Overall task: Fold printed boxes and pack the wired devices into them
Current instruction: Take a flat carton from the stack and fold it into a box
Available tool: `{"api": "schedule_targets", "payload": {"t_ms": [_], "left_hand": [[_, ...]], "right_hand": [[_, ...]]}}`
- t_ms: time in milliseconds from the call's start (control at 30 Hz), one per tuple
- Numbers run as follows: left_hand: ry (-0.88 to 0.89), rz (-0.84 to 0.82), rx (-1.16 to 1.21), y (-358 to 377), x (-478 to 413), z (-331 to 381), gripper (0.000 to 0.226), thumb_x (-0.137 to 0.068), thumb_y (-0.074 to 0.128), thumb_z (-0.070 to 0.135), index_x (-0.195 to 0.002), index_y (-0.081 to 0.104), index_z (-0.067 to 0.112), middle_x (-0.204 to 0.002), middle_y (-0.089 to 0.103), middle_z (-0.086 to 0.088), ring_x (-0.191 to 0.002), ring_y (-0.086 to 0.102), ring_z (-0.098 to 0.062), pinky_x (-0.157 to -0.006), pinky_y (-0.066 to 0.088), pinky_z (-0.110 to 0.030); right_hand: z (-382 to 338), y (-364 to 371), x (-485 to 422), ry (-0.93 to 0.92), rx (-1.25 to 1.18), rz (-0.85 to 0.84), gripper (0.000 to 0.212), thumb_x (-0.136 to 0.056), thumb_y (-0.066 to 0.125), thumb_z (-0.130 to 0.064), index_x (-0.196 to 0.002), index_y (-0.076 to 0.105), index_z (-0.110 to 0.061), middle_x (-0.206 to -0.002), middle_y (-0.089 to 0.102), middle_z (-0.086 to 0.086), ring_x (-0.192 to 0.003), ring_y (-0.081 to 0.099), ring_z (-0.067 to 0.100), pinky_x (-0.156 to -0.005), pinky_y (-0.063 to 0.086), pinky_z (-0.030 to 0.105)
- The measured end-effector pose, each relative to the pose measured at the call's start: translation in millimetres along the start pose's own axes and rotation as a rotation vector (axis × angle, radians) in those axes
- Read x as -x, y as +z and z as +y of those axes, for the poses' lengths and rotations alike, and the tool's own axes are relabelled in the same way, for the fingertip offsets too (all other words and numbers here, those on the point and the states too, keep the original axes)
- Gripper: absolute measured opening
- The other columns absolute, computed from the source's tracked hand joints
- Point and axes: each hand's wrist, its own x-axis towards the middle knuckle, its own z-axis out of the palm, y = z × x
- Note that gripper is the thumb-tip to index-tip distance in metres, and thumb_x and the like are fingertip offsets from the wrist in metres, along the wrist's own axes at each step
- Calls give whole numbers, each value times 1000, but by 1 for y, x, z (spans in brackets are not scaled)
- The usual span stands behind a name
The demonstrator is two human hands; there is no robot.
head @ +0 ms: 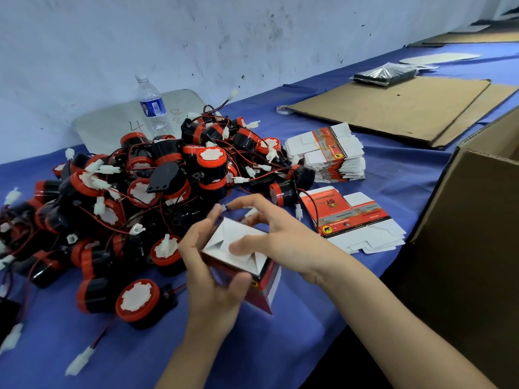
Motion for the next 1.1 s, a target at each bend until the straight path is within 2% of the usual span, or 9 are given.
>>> {"api": "schedule_targets", "payload": {"t_ms": [200, 333, 467, 600, 700, 833, 900, 1000, 1100], "left_hand": [[-97, -35, -185, 9, 8, -11, 128, -58, 85, 37, -143, -7, 60, -152, 23, 31, -139, 32, -1, -101, 35, -9], [-43, -4, -249, 8, 7, -15, 131, -61, 88, 42, -143, -13, 58, -159, 22, 10, -142, 31, -9, -104, 34, -11], [0, -11, -279, 6, 6, -13, 130, -61, 85, 33, -144, -12, 56, -149, 22, 35, -137, 31, 5, -99, 30, -4], [-6, -8, -263, 4, 5, -11, 130, -60, 85, 34, -145, -11, 56, -149, 10, 42, -137, 20, 15, -98, 26, 1], [-55, -59, -168, 3, 4, -11, 126, -60, 84, 45, -143, -10, 59, -154, 15, 32, -142, 23, 3, -107, 30, -14], [-110, -122, -120, 1, 3, -13, 128, -65, 84, 47, -146, -15, 52, -147, 37, 27, -135, 41, -4, -102, 41, -20], [-161, -128, -135, 0, 1, -16, 132, -64, 84, 50, -144, -21, 51, -141, 44, 27, -129, 47, -2, -99, 45, -21], [-168, -181, -193, -5, -4, -23, 138, -59, 87, 52, -143, -23, 50, -145, 41, 25, -134, 42, -3, -106, 41, -30], [-139, -203, -240, -11, -5, -21, 131, -59, 77, 69, -146, -19, 49, -158, 18, 16, -145, 22, -7, -114, 31, -38]], "right_hand": [[-1, 0, 0, -219, -12, 117, 66, -81, 62, 9, -129, 52, -34, -101, 49, 0, -76, 58, 20, -66, 56, 31], [3, -1, 2, -247, -6, 115, 65, -83, 56, 14, -130, 52, -31, -96, 48, -7, -76, 55, 21, -65, 54, 40], [5, -6, 4, -244, -29, 70, 60, -79, 57, 8, -128, 56, -28, -104, 53, -6, -88, 58, 16, -74, 53, 34], [7, -22, 1, -55, -403, -29, 61, -71, 63, -6, -127, 57, -29, -116, 65, 9, -96, 56, 27, -90, 49, 34], [8, -30, -1, 92, -493, -118, 65, -71, 75, -11, -130, 52, -25, -134, 54, 23, -105, 47, 29, -109, 36, 45], [8, -36, -1, 69, -498, -304, 66, -77, 72, -1, -137, 50, -21, -137, 53, 22, -112, 51, 30, -108, 38, 45], [7, -37, 0, 20, -425, -377, 65, -82, 65, 1, -140, 47, -24, -127, 60, 20, -108, 62, 31, -88, 56, 37], [5, -36, 2, -107, -148, -270, 73, -85, 63, 7, -143, 41, -31, -114, 66, 23, -97, 64, 30, -80, 58, 35], [2, -37, 4, -303, 363, -106, 84, -87, 60, 7, -145, 28, -46, -79, 63, -19, -68, 53, 0, -62, 45, 14]]}}
